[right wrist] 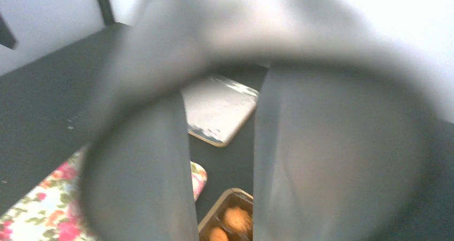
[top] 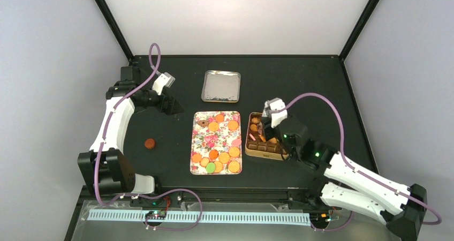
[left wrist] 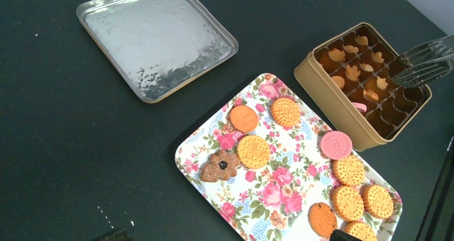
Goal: Pack the cookies
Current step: Place the fake cookies in the empty pocket of the box, then pick up the fake cookies from the plate.
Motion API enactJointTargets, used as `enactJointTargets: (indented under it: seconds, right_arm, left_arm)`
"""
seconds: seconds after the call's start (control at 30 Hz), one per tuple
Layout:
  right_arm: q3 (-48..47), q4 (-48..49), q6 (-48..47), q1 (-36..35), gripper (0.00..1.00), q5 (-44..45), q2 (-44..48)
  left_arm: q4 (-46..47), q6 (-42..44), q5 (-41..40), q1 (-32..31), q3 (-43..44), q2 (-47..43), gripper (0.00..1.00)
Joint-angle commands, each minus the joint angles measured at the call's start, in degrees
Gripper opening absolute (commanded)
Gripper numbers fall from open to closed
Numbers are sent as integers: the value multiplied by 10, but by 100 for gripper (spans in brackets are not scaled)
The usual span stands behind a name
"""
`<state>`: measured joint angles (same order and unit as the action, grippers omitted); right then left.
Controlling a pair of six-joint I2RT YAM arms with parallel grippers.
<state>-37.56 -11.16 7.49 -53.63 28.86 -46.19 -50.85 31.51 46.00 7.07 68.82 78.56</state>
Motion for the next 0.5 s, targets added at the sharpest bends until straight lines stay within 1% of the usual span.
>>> enactJointTargets:
  seconds: [0.0,0.3,0.47]
  right_arm:
    - [-70,65,-33,-8,34,-83,-68]
    - [-144,164,-37,-112,34,-154,-247]
    - [-171,211,-29,-140,33,-194,-334]
  left_arm:
    - [-8,-1,13,-1,25,5,99]
    - [-18,5,-6,-1,26,2,99]
    - [-23,7,-8,-1,29,-1,99]
